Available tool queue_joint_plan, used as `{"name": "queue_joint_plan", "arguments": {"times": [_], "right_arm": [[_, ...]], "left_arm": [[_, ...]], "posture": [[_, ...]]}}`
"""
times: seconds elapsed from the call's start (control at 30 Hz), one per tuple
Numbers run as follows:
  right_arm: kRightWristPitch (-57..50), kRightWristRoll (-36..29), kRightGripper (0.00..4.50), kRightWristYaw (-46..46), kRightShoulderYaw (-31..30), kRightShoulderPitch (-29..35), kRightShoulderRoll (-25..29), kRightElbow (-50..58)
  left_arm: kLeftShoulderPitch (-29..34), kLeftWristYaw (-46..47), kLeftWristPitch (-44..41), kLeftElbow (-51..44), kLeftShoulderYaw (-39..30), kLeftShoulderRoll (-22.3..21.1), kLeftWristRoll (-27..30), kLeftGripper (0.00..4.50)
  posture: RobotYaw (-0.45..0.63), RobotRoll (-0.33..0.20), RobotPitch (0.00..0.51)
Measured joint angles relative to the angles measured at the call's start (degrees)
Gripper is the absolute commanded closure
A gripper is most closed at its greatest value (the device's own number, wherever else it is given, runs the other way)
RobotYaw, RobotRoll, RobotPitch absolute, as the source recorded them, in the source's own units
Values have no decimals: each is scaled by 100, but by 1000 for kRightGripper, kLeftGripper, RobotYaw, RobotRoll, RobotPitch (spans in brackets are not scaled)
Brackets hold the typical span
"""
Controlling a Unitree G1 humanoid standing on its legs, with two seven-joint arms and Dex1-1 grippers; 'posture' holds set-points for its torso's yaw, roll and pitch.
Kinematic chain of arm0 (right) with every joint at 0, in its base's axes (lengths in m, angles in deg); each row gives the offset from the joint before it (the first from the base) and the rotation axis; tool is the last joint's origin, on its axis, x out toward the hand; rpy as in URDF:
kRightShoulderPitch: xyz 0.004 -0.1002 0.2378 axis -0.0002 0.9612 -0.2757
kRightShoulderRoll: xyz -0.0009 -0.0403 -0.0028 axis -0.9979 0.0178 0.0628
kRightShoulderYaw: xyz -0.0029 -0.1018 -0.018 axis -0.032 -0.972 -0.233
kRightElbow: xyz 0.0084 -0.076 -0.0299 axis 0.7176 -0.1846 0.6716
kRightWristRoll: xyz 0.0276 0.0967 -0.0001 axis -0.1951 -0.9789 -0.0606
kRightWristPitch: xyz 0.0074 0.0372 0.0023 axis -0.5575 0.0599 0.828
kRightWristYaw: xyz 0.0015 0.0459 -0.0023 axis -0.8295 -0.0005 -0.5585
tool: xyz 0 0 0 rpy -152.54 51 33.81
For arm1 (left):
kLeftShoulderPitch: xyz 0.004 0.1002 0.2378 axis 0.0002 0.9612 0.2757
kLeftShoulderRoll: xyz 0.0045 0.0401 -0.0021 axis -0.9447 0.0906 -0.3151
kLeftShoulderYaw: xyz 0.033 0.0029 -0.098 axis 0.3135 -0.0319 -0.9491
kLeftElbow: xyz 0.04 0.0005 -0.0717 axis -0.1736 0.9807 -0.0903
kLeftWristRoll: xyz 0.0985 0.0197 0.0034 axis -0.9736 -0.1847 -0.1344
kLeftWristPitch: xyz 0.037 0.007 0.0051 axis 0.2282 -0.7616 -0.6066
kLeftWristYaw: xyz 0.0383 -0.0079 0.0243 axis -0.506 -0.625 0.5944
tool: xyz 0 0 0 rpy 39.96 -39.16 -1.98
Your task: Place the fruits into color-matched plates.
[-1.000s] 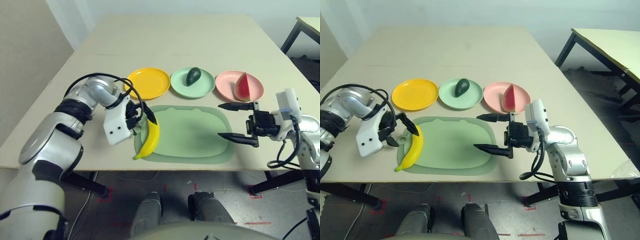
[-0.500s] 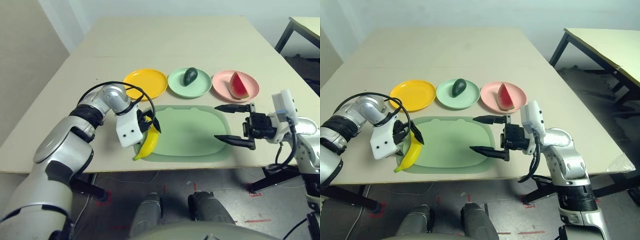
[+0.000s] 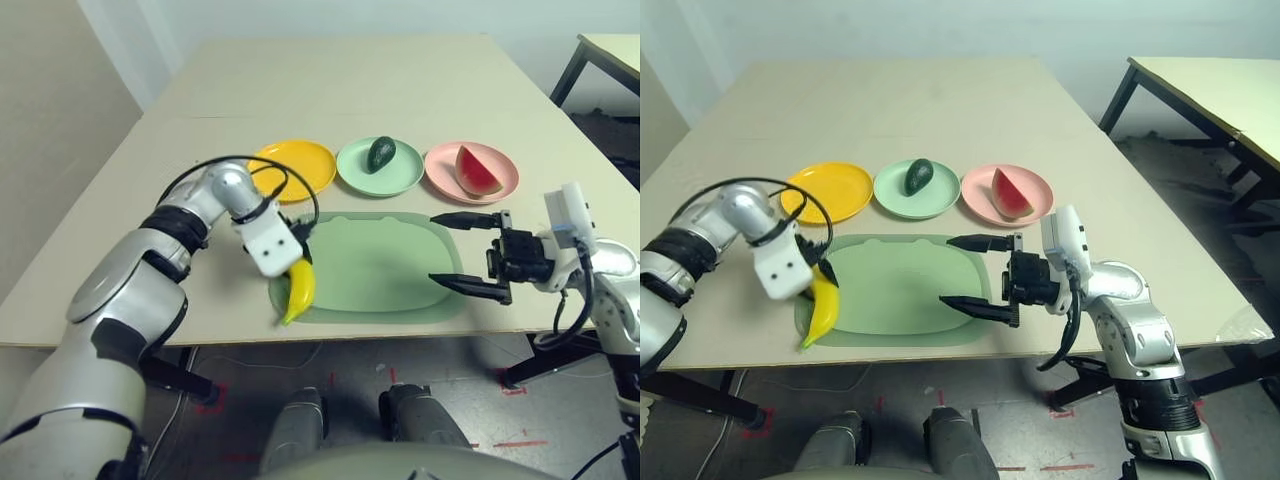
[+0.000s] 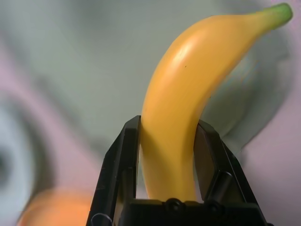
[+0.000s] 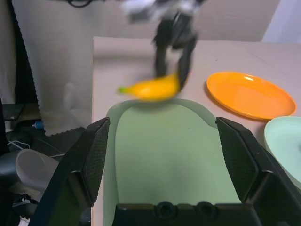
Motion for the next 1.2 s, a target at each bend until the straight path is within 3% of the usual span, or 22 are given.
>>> {"name": "queue_joint_plan", "arguments": {"times": [0.1,0.2,0.33,0.47,0.7,1.0,1.2], "right_arm": [[0,0,0,-17,-6,-18,0,-2],[-2,20,0,-24,-41,-63,42,-6],[-29,118,0,-32,-172,-77,103,-5],[-106,117,0,-142,-205,-85,107,16],[-234,107,0,-334,-205,1,147,322],[-534,2,0,-453,-229,110,172,642],[-621,-27,0,-494,-229,143,201,666]], "left_arm": [[-523,842,-535,635,-269,-14,-474,2791],[-804,2495,-1282,1117,-225,-65,-1338,2791],[-844,4683,-2344,1477,222,-41,-2621,2791],[-828,5839,-2887,1629,507,161,-3533,2791],[-505,6452,-3183,1653,366,602,-3907,2791],[-239,6455,-3286,1657,-70,691,-3917,2791],[-204,6501,-3261,1657,-251,690,-3933,822]], "posture": [[-134,0,56],[-142,0,54],[-148,0,56],[-176,0,60],[-212,0,66],[-202,0,68],[-190,0,66]]}}
